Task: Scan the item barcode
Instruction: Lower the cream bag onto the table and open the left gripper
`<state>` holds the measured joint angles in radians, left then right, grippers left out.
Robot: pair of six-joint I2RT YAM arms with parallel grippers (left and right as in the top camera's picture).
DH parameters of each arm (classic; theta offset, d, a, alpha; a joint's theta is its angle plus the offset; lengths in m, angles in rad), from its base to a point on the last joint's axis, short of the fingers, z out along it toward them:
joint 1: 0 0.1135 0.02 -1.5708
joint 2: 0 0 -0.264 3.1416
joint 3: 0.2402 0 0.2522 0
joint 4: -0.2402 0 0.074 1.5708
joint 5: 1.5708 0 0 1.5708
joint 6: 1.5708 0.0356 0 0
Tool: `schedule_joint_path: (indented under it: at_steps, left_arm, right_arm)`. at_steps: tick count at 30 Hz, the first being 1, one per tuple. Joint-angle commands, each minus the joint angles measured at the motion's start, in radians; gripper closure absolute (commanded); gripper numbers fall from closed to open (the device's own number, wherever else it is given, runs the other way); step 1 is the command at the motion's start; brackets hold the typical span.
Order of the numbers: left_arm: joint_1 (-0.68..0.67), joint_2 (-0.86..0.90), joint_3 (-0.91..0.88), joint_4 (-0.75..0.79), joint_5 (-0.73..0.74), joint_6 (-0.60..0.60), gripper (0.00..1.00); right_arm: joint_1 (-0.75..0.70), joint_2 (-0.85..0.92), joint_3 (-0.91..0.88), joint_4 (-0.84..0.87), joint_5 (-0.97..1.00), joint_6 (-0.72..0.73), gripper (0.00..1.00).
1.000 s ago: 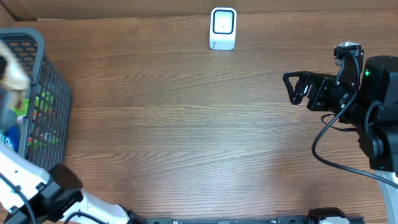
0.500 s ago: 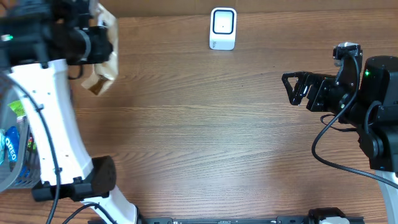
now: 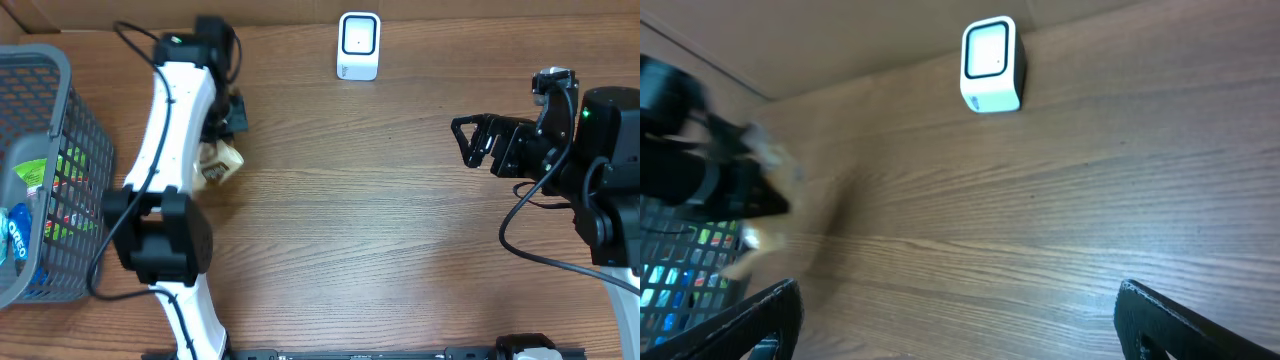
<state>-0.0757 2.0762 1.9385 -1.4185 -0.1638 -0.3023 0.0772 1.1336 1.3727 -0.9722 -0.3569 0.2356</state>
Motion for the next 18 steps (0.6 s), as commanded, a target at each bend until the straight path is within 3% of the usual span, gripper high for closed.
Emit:
schedule_joint_path:
  at_steps: [1, 5, 6, 9, 10, 13, 18]
  left_arm:
    - [-0.003, 0.045, -0.096, 0.073, -0.045, -0.083, 0.96]
    - [-0.011, 0.081, -0.146, 0.119, -0.022, -0.097, 0.92]
    - [-0.014, 0.089, -0.146, 0.117, -0.018, -0.091, 0.81]
    - [-0.019, 0.086, -0.143, 0.111, 0.000, -0.045, 0.30]
    - [-0.018, 0.083, -0.136, 0.107, 0.006, -0.037, 0.18]
    - [-0.016, 0.065, -0.074, 0.075, 0.039, 0.000, 0.13]
    - [-0.009, -0.006, 0.226, -0.058, 0.118, 0.081, 0.13]
  right_arm:
    - [-0.006, 0.014, 0.026, -0.004, -0.005, 0.005, 0.00]
    - [-0.006, 0.027, 0.026, -0.006, -0.010, 0.005, 0.00]
    - [-0.006, 0.028, 0.026, -0.005, -0.016, 0.004, 0.00]
    - [-0.006, 0.028, 0.026, -0.001, -0.030, 0.004, 0.00]
    - [-0.006, 0.028, 0.026, 0.000, -0.031, 0.004, 0.00]
    - [-0.006, 0.028, 0.026, 0.005, -0.031, 0.004, 0.00]
    - [-0.006, 0.028, 0.026, 0.009, -0.032, 0.005, 0.00]
